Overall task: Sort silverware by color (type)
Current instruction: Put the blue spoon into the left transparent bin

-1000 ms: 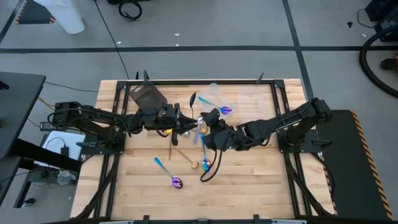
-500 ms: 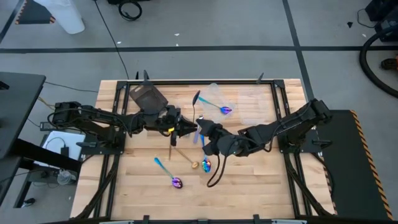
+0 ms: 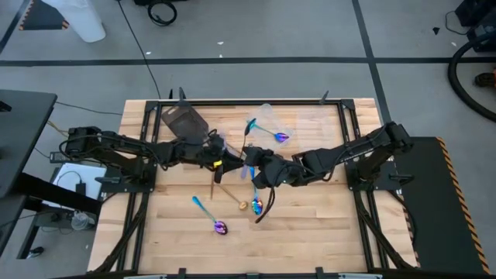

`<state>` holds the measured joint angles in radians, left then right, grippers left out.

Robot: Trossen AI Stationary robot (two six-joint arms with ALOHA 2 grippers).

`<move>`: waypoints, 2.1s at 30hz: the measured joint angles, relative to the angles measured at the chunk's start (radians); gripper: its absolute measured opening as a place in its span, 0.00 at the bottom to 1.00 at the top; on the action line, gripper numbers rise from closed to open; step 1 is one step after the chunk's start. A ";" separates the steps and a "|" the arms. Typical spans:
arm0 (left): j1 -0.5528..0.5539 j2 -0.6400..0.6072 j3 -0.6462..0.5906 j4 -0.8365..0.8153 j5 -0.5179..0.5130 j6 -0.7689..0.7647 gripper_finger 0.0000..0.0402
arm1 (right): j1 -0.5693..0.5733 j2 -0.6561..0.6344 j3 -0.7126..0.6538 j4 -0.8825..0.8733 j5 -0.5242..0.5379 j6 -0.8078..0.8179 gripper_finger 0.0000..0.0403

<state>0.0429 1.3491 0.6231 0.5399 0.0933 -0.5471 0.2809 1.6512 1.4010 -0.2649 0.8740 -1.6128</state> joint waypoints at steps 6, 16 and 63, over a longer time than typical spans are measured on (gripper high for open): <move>0.000 0.000 0.000 -0.050 -0.001 -0.014 0.22 | -0.032 0.003 0.000 -0.028 -0.139 0.063 0.35; 0.000 0.000 0.000 -0.069 -0.003 -0.017 0.22 | -0.082 0.125 0.000 0.032 -0.136 -0.004 0.35; 0.018 0.000 0.000 -0.084 -0.011 0.001 0.22 | -0.087 0.161 0.000 -0.028 -0.060 0.046 0.02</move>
<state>0.0605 1.3491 0.6228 0.4557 0.0826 -0.5456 0.1940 1.8122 1.4010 -0.2932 0.8142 -1.5667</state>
